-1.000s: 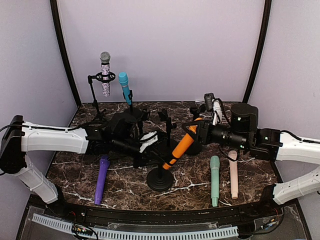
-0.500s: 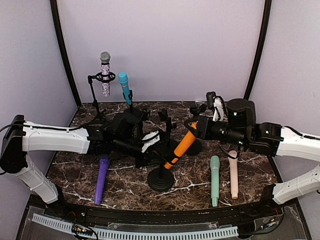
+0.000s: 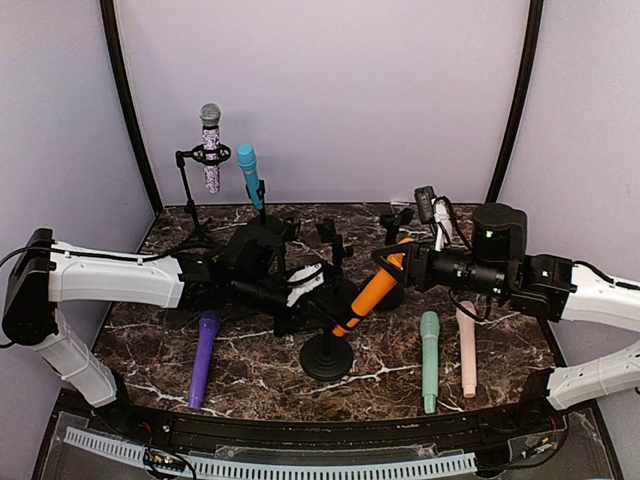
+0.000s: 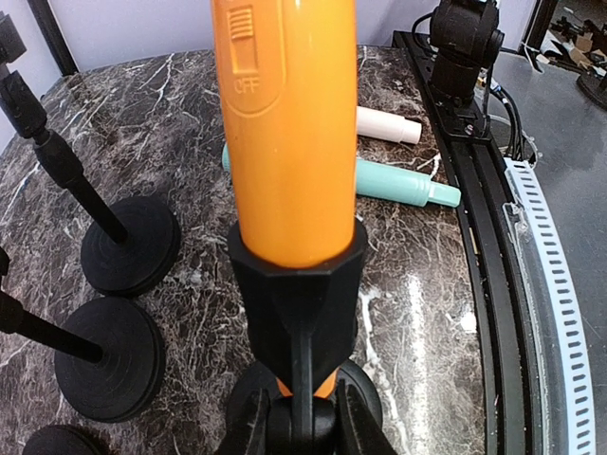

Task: Remove the microphone from the stand
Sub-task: Remove the microphone from the microphone stand.

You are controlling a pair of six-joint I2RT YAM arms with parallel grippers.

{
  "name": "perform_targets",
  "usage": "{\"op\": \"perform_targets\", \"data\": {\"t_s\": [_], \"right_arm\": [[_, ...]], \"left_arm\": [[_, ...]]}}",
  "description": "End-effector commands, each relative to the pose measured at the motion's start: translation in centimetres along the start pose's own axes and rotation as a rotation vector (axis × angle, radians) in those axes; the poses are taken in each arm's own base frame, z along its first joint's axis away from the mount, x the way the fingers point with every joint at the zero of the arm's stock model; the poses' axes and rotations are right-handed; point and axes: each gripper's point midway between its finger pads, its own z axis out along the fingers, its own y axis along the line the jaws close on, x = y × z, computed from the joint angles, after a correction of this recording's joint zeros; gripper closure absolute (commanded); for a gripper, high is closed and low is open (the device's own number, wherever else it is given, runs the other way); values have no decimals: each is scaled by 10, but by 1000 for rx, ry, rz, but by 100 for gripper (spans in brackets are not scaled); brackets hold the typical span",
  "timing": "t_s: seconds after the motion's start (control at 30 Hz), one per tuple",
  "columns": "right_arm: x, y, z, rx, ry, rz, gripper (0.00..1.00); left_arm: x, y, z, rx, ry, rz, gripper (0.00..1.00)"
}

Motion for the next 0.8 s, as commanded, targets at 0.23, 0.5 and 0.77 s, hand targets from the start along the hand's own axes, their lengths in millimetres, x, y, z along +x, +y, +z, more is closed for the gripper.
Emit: {"op": "perform_targets", "data": {"t_s": [0.23, 0.5, 0.77], "right_arm": [[-50, 30, -28, -170, -190, -21, 100], [-56, -13, -21, 90, -145, 120, 100], [-58, -35, -17, 233, -93, 199, 100]], "left_arm": [[49, -15, 10, 56, 167, -19, 100], [51, -14, 11, 49, 176, -14, 100], [54, -15, 12, 47, 189, -8, 100]]}}
